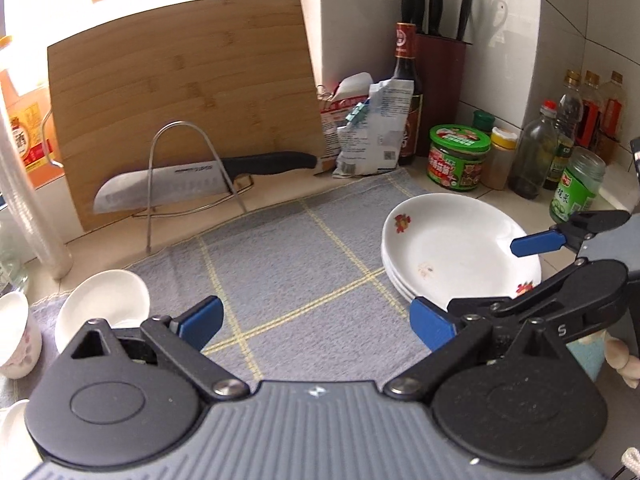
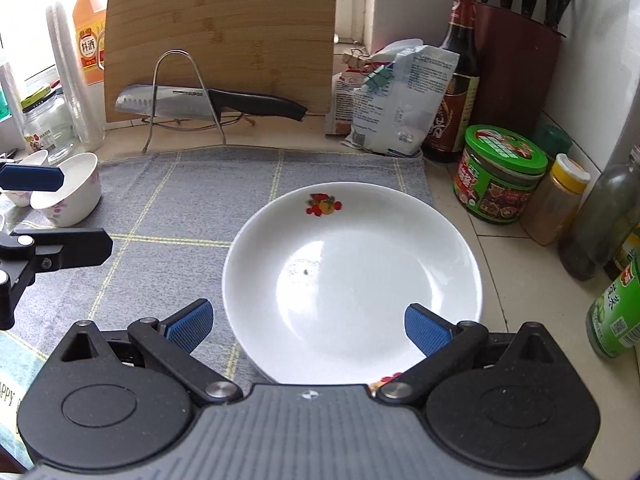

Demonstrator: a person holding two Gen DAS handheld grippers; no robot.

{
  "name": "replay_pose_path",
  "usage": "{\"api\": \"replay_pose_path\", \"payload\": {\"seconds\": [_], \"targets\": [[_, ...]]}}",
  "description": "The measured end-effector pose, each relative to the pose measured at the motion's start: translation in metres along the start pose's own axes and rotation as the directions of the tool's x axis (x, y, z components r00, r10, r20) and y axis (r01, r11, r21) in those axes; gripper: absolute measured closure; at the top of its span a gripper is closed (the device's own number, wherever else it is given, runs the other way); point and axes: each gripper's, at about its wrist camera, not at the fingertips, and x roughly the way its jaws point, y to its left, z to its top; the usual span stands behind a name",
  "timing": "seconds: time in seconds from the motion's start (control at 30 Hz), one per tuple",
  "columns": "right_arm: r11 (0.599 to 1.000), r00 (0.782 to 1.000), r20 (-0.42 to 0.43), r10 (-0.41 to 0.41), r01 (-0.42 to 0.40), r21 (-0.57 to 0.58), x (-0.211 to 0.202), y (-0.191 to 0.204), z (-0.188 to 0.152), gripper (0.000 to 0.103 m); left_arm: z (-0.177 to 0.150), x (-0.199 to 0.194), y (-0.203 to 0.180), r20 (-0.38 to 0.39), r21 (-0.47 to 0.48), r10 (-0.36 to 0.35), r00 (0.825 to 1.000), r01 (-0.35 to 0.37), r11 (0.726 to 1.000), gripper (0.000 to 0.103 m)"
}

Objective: Organize plates and bowls
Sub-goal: 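Withdraw the left tool from the stack while the right tool moves toward the white bowls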

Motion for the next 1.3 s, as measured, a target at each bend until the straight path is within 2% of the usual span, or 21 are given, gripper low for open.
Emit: {"api": "replay_pose_path", "payload": {"seconds": [0.33,0.5,0.8,1.03,1.2,1.3], "targets": [[0.998,0.999,0.006,0.04,-0.039,-0.058,-0.001,0.097,0.014,0.0,-0.052,-0.054,0.078,0.017,0.003,0.073,0.997,-0.073,0.997,0.004],[0.991,0.995,0.001,0.098,-0.097,-0.088,0.002,0.15,0.023,0.0,-0.079,-0.083,0.117,0.032,-0.005,0.128,0.991,-0.128,0.992,0.004],[0.956,0.974,-0.033,0.226,-0.228,-0.186,0.015,0.232,0.032,0.0,-0.128,-0.1,0.176,-0.047,-0.052,0.197,0.979,-0.2,0.979,0.004],[0.904,0.941,-0.084,0.327,-0.337,-0.264,0.026,0.276,0.035,0.0,-0.148,-0.087,0.193,-0.097,-0.048,0.166,0.981,-0.171,0.984,0.004],[0.86,0.902,-0.148,0.406,-0.432,-0.272,0.039,0.299,0.039,0.0,-0.152,-0.079,0.195,-0.095,-0.016,0.145,0.985,-0.147,0.989,0.004],[0.841,0.889,-0.167,0.427,-0.458,-0.287,0.045,0.309,0.042,0.0,-0.152,-0.076,0.196,-0.081,-0.007,0.128,0.988,-0.129,0.992,0.004]]}}
